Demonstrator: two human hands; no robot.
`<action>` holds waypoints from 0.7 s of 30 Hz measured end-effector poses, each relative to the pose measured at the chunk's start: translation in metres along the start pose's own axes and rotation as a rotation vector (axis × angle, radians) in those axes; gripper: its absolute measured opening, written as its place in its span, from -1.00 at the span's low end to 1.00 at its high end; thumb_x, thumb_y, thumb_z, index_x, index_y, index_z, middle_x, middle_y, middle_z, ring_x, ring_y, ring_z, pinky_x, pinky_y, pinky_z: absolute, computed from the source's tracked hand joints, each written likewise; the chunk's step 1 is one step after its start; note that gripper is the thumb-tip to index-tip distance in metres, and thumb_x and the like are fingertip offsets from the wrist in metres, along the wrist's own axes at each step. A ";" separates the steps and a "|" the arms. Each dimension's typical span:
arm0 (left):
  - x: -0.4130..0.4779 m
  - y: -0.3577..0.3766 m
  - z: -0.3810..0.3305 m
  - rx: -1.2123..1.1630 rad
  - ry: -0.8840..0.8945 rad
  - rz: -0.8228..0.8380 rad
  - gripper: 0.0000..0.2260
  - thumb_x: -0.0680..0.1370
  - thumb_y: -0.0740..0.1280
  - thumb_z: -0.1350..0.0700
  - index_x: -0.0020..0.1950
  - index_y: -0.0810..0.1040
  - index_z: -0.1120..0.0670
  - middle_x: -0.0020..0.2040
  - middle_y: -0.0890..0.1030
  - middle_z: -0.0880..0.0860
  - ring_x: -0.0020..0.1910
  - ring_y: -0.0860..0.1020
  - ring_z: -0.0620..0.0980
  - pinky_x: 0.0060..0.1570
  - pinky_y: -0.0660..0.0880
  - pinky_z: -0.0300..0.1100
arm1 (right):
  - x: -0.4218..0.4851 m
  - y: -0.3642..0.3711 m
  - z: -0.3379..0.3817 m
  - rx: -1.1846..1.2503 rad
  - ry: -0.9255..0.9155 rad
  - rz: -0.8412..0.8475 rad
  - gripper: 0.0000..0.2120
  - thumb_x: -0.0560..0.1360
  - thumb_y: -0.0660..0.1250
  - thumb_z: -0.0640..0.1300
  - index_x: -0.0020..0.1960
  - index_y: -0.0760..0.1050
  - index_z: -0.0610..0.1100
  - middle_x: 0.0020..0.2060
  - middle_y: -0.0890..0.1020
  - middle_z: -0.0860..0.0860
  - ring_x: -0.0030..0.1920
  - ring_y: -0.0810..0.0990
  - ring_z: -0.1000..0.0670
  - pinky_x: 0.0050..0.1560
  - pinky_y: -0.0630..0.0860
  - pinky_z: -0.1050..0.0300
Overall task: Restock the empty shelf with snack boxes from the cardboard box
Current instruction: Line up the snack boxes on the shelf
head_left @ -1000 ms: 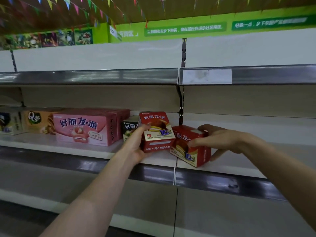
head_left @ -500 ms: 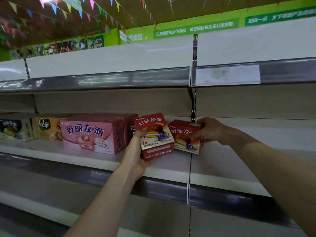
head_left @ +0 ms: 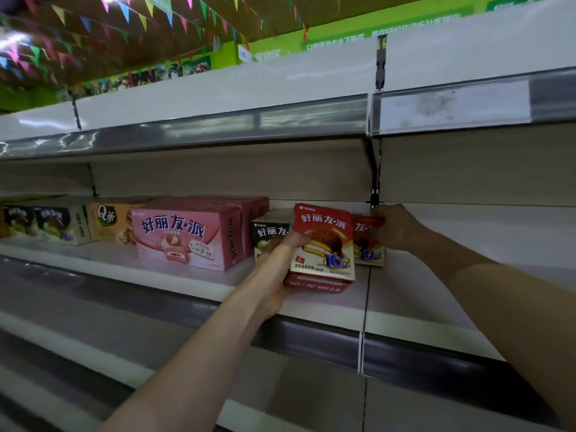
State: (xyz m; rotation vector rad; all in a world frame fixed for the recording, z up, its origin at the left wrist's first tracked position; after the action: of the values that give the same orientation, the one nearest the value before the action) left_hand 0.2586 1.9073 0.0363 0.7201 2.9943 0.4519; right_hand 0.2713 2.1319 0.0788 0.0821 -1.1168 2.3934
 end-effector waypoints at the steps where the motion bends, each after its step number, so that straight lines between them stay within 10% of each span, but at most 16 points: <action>1: 0.002 0.001 0.000 0.009 -0.009 0.013 -0.76 0.48 0.39 0.11 0.12 0.55 0.14 -0.09 0.70 0.18 -0.12 0.67 0.12 0.05 0.58 0.08 | -0.003 -0.001 -0.001 -0.010 -0.001 0.021 -0.51 0.36 0.51 -0.23 0.24 0.47 -0.26 0.18 0.50 -0.22 0.17 0.54 -0.21 0.19 0.52 -0.08; 5: 0.015 0.010 -0.006 0.050 -0.049 0.116 -0.80 0.50 0.37 0.12 0.07 0.56 0.17 -0.13 0.69 0.19 -0.08 0.64 0.14 0.19 0.51 0.15 | -0.027 -0.025 0.010 0.036 -0.014 -0.028 -0.43 0.46 0.44 -0.11 0.41 0.35 -0.17 0.34 0.41 -0.18 0.22 0.47 -0.09 0.13 0.39 0.23; 10: 0.032 0.029 -0.016 0.058 -0.107 0.247 -0.83 0.51 0.35 0.09 -0.02 0.59 0.19 -0.09 0.67 0.22 0.04 0.60 0.20 0.29 0.43 0.19 | -0.062 -0.045 0.027 0.384 0.101 -0.033 -0.73 0.57 0.27 0.04 0.20 0.47 -0.07 0.12 0.58 -0.01 0.05 0.55 0.01 0.06 0.57 0.04; 21: 0.042 0.063 -0.032 0.150 -0.204 0.563 -0.53 0.32 0.43 0.01 0.19 0.55 0.15 0.05 0.64 0.19 0.01 0.60 0.11 0.19 0.49 0.07 | -0.096 -0.046 0.022 0.571 0.213 -0.066 -0.64 0.54 0.31 0.11 0.18 0.53 -0.13 -0.06 0.71 -0.12 -0.02 0.68 -0.09 -0.14 0.65 0.05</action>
State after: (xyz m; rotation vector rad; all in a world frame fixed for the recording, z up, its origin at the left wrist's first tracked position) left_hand 0.2456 1.9716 0.0864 1.5275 2.6187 0.1464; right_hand 0.3737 2.1012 0.1018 0.0517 -0.3105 2.5154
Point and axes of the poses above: each hand's wrist, its own x-axis towards the middle knuckle, its own y-axis out of the palm, z = x × y, the point moved 3 cm from there along x, towards the middle knuckle
